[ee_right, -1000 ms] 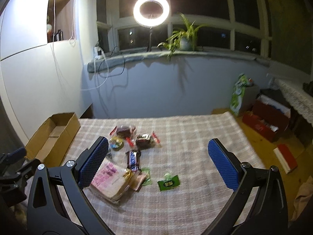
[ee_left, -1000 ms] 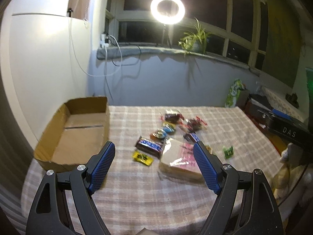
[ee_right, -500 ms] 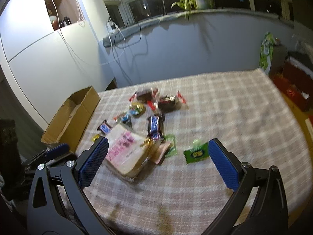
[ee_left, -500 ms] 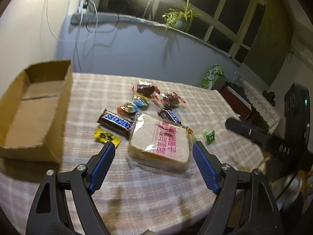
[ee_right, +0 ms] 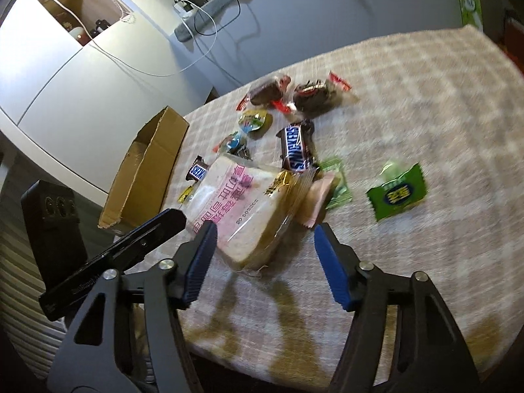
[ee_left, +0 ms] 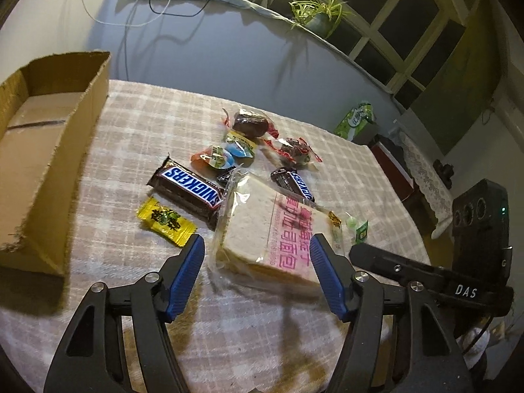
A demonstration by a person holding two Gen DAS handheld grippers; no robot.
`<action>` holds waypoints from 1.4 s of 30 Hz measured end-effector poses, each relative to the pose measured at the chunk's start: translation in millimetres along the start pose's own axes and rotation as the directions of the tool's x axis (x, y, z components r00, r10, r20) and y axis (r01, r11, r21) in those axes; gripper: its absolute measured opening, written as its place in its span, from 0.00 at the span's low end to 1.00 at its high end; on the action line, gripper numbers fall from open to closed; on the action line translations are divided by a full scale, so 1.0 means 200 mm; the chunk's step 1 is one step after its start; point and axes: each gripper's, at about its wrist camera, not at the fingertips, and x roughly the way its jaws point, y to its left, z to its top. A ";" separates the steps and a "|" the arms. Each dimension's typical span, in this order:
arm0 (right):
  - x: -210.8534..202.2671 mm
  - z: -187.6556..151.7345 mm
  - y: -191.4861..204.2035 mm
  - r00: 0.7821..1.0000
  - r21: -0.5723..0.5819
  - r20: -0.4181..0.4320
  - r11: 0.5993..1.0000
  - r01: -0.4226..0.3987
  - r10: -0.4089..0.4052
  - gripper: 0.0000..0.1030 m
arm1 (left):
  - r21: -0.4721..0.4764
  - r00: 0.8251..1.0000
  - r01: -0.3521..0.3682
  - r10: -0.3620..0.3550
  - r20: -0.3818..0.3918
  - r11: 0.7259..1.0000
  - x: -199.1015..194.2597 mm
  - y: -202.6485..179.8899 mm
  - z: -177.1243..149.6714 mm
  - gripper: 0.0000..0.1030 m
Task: Organize snacks
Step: 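Lower the left gripper onto the bagged bread slice and close it, then carry the bread slice with the left gripper into the cardboard box and release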
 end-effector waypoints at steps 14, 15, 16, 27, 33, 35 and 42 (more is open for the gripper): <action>0.12 0.03 -0.04 0.994 0.078 -0.067 0.993 -0.084 0.089 0.40 | 0.008 0.999 0.000 0.001 -0.055 1.000 0.12 0.04 0.01 0.51; 0.12 0.03 -0.04 0.993 0.079 -0.069 0.993 -0.086 0.091 0.40 | 0.012 0.998 0.001 0.000 -0.056 1.000 0.12 0.04 0.01 0.51; 0.12 0.03 -0.04 0.993 0.082 -0.072 0.993 -0.089 0.095 0.40 | 0.016 0.998 0.003 -0.002 -0.058 1.000 0.12 0.04 0.01 0.51; 0.10 0.05 -0.05 0.992 0.097 -0.068 0.991 -0.095 0.102 0.40 | 0.059 0.999 -0.012 0.014 -0.033 0.998 0.05 -0.04 -0.02 0.51; 0.05 0.06 0.00 0.993 0.072 -0.051 0.992 -0.102 0.105 0.40 | 0.071 1.000 -0.016 0.016 0.002 0.997 -0.02 -0.06 -0.01 0.51; 0.03 0.07 0.03 0.993 0.056 -0.041 0.993 -0.104 0.106 0.40 | 0.075 1.000 -0.017 0.015 0.023 0.997 -0.05 -0.06 0.00 0.51; -0.01 0.10 0.18 0.993 -0.012 -0.021 0.993 -0.120 0.120 0.40 | 0.074 0.995 -0.037 0.030 0.091 0.997 -0.19 -0.04 0.03 0.51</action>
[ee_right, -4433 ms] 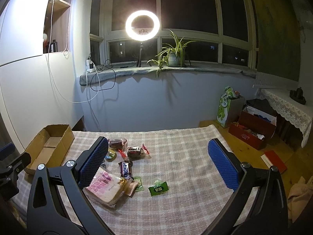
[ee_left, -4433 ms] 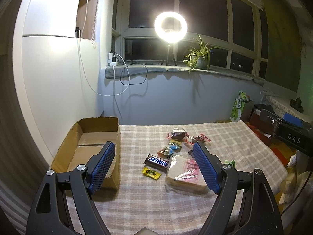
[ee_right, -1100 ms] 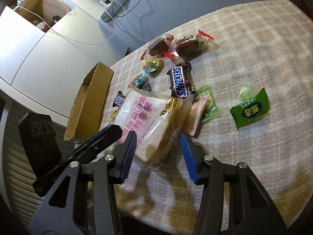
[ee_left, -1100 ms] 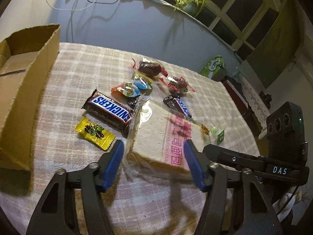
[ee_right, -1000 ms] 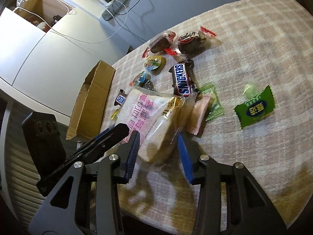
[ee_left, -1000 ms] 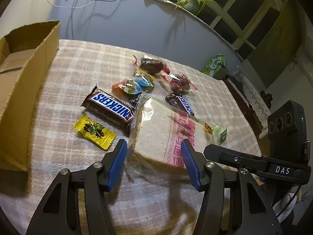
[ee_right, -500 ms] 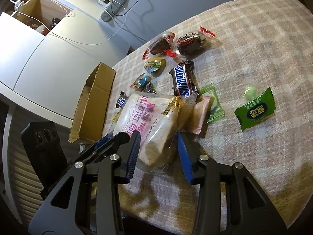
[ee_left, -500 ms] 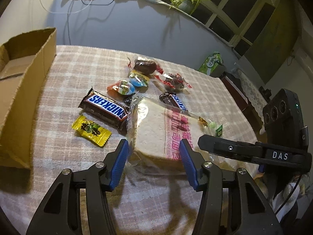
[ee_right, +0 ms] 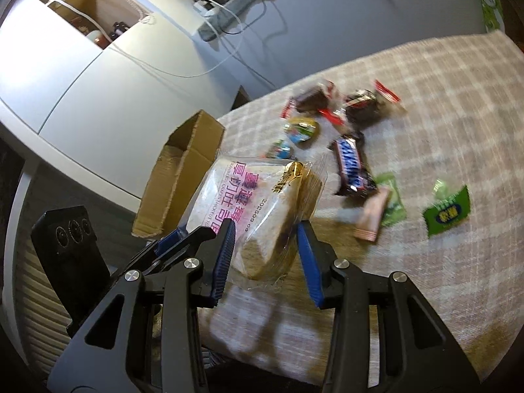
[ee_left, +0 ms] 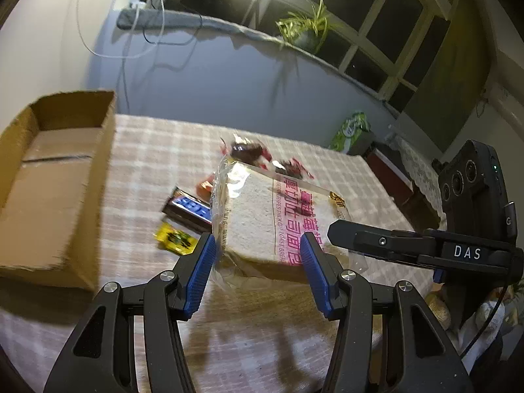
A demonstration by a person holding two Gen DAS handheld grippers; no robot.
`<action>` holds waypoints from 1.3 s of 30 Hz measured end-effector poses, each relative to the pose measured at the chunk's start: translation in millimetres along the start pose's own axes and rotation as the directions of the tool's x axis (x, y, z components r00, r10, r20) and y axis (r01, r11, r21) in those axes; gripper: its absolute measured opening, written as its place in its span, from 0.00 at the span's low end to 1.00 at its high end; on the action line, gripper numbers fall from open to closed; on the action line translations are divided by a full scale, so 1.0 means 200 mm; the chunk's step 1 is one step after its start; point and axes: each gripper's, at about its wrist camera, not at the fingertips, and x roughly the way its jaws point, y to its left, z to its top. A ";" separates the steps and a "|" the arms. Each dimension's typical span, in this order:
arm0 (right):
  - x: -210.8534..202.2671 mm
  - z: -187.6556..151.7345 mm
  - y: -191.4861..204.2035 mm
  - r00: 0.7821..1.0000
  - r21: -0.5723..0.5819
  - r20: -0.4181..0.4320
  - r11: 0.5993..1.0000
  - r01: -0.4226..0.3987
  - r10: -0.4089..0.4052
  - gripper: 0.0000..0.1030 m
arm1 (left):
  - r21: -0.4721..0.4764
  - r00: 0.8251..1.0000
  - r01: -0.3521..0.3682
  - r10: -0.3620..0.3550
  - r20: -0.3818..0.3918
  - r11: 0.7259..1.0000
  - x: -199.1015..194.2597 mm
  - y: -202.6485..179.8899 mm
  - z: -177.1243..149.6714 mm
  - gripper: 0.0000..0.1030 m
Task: Organize snacks
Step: 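Carry the bread slice with the left gripper into the cardboard box and release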
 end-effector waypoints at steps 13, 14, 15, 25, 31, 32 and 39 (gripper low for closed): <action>0.17 0.08 0.39 0.998 -0.159 -0.035 0.986 -0.054 0.049 0.40 | -0.059 0.987 -0.095 0.102 0.127 0.994 -0.29 0.23 0.06 0.51; 0.19 0.08 0.43 0.998 -0.174 -0.040 0.983 -0.059 0.053 0.40 | -0.071 0.984 -0.109 0.118 0.135 0.991 -0.31 0.27 0.06 0.51; 0.22 0.08 0.46 0.997 -0.185 -0.045 0.981 -0.065 0.058 0.40 | -0.079 0.982 -0.119 0.130 0.141 0.990 -0.33 0.30 0.06 0.51; 0.44 0.10 0.74 0.989 -0.278 -0.110 0.953 -0.121 0.094 0.40 | -0.166 0.959 -0.194 0.222 0.174 0.967 -0.46 0.53 0.07 0.51; 0.60 0.11 0.84 0.982 -0.302 -0.160 0.942 -0.149 0.104 0.40 | -0.216 0.947 -0.235 0.273 0.169 0.948 -0.48 0.66 0.06 0.51; 0.63 0.11 0.85 0.981 -0.308 -0.167 0.939 -0.150 0.102 0.40 | -0.222 0.945 -0.241 0.280 0.166 0.945 -0.49 0.68 0.05 0.51; 0.77 0.12 0.91 0.975 -0.326 -0.203 0.932 -0.159 0.095 0.40 | -0.256 0.939 -0.269 0.312 0.144 0.928 -0.47 0.78 0.04 0.51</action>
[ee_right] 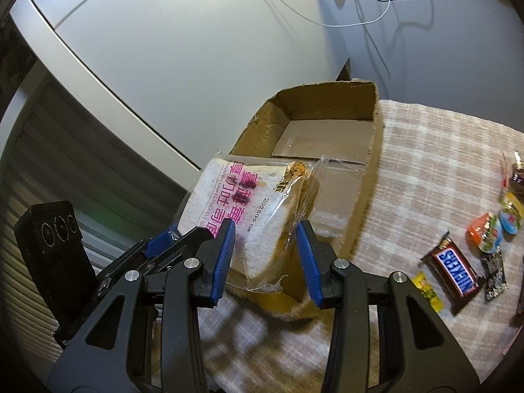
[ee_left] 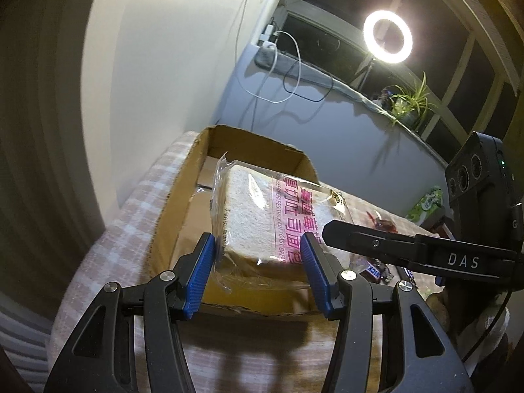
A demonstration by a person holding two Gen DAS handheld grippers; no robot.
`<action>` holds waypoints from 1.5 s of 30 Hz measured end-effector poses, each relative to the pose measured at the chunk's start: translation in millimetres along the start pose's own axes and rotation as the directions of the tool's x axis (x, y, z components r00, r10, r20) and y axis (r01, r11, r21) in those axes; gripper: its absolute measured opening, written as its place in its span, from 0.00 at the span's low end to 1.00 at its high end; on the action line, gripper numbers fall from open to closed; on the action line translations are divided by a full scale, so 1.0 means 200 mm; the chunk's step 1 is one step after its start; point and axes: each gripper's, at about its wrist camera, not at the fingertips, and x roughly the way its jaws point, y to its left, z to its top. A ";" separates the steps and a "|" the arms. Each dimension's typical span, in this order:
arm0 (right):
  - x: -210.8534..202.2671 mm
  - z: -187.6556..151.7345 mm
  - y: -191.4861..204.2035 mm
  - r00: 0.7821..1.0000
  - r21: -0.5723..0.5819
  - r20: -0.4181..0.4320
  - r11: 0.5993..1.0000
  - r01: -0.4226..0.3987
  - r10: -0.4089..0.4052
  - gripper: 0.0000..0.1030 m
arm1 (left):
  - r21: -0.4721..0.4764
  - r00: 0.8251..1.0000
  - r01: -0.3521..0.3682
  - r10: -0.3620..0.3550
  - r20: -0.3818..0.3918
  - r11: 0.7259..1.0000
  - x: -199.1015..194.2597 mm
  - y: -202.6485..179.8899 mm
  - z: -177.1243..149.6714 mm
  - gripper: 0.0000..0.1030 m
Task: Organize snacks
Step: 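Carry the bread slice with the left gripper into the cardboard box and release, then grasp the yellow candy with the left gripper while the right gripper grasps the green packet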
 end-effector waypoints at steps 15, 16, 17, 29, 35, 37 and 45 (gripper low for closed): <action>0.08 0.02 -0.05 0.999 -0.013 -0.002 0.999 0.045 -0.045 0.40 | 0.049 0.996 -0.092 0.092 -0.004 0.995 0.01 -0.02 -0.01 0.51; 0.07 0.02 -0.05 0.999 -0.017 0.002 0.999 0.051 -0.051 0.40 | 0.051 0.995 -0.095 0.096 -0.002 0.994 0.01 -0.02 -0.01 0.51; 0.07 0.02 -0.05 0.999 -0.018 0.006 0.998 0.054 -0.054 0.40 | 0.053 0.995 -0.098 0.098 0.000 0.994 0.00 -0.03 -0.01 0.51; -0.06 -0.02 -0.05 0.996 -0.053 0.061 0.996 0.074 -0.071 0.61 | 0.107 0.991 -0.129 0.125 0.045 0.986 -0.06 -0.10 -0.02 0.51; -0.20 -0.09 -0.06 0.988 -0.074 0.109 0.990 0.119 -0.110 0.76 | 0.138 0.991 -0.125 0.117 0.063 0.983 -0.10 -0.18 -0.04 0.53; -0.25 -0.11 -0.08 0.984 -0.070 0.127 0.988 0.137 -0.127 0.78 | 0.150 0.992 -0.115 0.106 0.066 0.982 -0.11 -0.22 -0.05 0.55; -0.52 -0.27 -0.22 0.953 -0.039 0.193 0.969 0.244 -0.232 0.93 | 0.192 0.998 -0.050 0.040 0.053 0.980 -0.11 -0.37 -0.10 0.57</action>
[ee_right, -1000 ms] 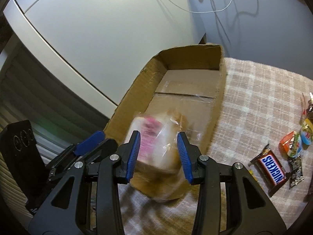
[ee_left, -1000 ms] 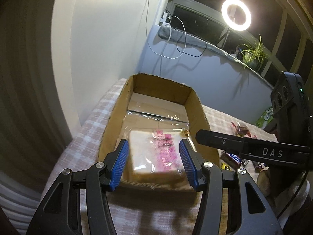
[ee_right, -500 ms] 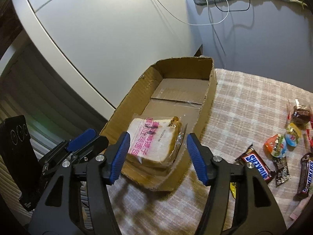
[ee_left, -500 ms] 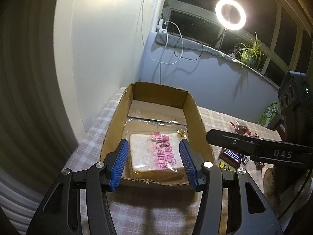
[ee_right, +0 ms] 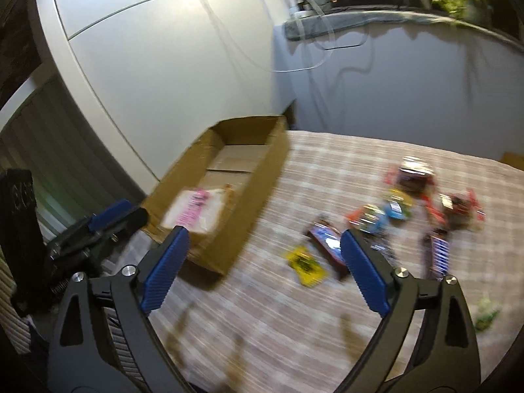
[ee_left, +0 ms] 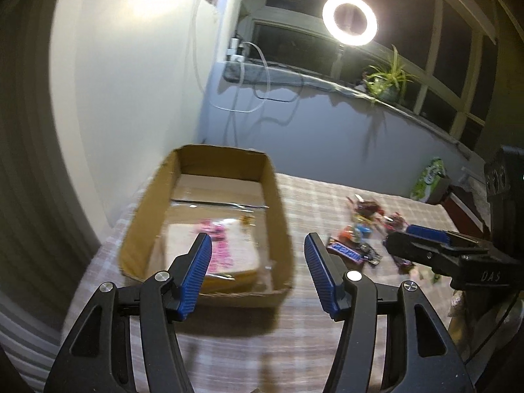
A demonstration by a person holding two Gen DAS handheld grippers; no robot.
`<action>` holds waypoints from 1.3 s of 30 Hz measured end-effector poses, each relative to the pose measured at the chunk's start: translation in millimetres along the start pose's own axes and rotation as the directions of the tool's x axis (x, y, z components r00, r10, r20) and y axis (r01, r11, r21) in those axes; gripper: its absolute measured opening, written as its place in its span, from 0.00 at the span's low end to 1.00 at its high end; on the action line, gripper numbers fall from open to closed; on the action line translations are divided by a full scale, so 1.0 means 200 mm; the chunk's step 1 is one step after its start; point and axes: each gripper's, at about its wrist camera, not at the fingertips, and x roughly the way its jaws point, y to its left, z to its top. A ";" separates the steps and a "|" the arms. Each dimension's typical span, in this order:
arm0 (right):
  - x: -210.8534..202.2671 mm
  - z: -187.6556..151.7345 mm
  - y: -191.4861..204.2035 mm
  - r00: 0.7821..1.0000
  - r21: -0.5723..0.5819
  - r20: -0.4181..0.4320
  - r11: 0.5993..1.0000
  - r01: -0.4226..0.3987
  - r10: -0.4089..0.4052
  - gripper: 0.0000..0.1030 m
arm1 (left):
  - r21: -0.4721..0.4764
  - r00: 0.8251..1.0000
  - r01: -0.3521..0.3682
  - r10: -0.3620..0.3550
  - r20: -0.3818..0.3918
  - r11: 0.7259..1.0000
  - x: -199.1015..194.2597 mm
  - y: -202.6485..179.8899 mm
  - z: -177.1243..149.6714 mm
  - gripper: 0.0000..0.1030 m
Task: Organize snacks
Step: 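Grasp the yellow candy with the left gripper while the right gripper grasps the green packet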
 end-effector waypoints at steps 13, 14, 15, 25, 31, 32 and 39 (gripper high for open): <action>-0.37 -0.28 -0.62 0.976 0.185 0.016 0.960 0.212 -0.219 0.93 | 0.078 0.988 0.132 -0.124 -0.096 0.988 0.11 -0.32 -0.09 0.57; -0.38 -0.30 -0.65 0.972 0.188 0.011 0.956 0.227 -0.233 0.93 | 0.085 0.985 0.145 -0.136 -0.108 0.986 0.13 -0.35 -0.10 0.57; -0.40 -0.33 -0.67 0.969 0.187 0.006 0.952 0.241 -0.246 0.93 | 0.089 0.983 0.151 -0.141 -0.114 0.984 0.13 -0.37 -0.11 0.57; -0.38 -0.47 -0.80 0.949 0.106 -0.055 0.943 0.315 -0.311 0.93 | 0.120 0.962 0.182 -0.152 -0.225 0.976 0.32 -0.51 -0.22 0.57; -0.29 -0.45 -0.87 0.945 0.073 -0.088 0.944 0.321 -0.315 0.91 | 0.148 0.961 0.149 -0.108 -0.255 0.978 0.44 -0.53 -0.24 0.57; -0.27 -0.45 -0.87 0.944 0.067 -0.097 0.945 0.321 -0.314 0.89 | 0.148 0.960 0.141 -0.099 -0.263 0.979 0.47 -0.53 -0.24 0.57; -0.19 -0.46 -0.91 0.944 0.042 -0.128 0.950 0.310 -0.303 0.84 | 0.171 0.953 0.101 -0.046 -0.300 0.980 0.60 -0.53 -0.23 0.57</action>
